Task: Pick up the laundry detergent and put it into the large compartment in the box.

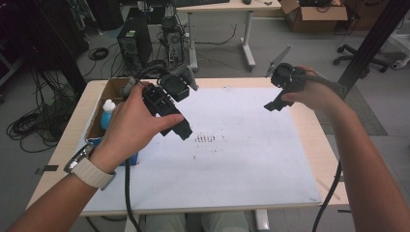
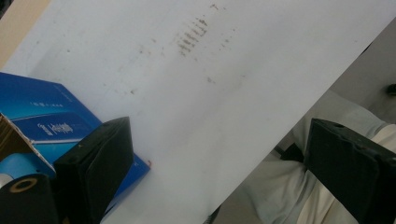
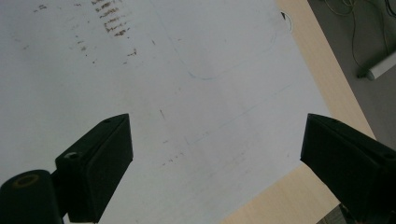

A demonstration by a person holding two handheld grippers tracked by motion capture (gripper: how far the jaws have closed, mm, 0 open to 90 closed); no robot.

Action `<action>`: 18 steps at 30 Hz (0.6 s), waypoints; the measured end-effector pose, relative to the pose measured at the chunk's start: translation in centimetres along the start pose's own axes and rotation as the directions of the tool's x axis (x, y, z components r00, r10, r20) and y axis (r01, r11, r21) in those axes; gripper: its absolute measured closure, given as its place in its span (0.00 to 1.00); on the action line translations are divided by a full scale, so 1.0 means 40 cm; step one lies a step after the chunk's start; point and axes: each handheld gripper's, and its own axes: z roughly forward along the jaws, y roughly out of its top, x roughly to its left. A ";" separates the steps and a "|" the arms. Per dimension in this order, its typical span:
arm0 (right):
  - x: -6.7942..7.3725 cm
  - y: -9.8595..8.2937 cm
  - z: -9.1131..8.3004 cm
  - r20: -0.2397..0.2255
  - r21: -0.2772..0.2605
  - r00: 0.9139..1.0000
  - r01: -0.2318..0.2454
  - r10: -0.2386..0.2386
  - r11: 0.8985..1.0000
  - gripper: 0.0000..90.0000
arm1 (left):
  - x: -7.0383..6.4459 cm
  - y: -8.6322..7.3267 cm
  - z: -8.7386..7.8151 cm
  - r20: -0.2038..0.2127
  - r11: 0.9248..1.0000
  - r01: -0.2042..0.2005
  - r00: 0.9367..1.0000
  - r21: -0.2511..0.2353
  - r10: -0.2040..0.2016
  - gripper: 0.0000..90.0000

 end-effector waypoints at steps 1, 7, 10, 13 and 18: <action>0.000 0.002 0.000 0.000 0.000 1.000 0.001 -0.001 1.000 0.10 | 0.001 0.000 0.000 0.001 1.000 0.000 1.000 -0.002 0.000 0.09; -0.003 0.006 0.007 -0.003 0.003 1.000 0.000 0.000 1.000 0.10 | 0.009 0.002 0.004 0.005 1.000 0.009 1.000 -0.003 -0.009 0.09; -0.005 0.006 0.008 -0.004 0.001 1.000 0.001 -0.001 1.000 0.10 | 0.010 0.005 0.004 0.006 1.000 0.005 1.000 -0.003 -0.005 0.09; -0.005 0.007 0.008 -0.003 0.002 1.000 -0.001 0.001 1.000 0.10 | 0.011 0.006 0.005 0.010 1.000 0.004 1.000 -0.002 -0.004 0.10; -0.005 0.005 0.010 -0.005 0.002 1.000 -0.003 0.003 1.000 0.10 | 0.013 0.008 0.006 0.016 1.000 0.007 1.000 -0.006 -0.007 0.10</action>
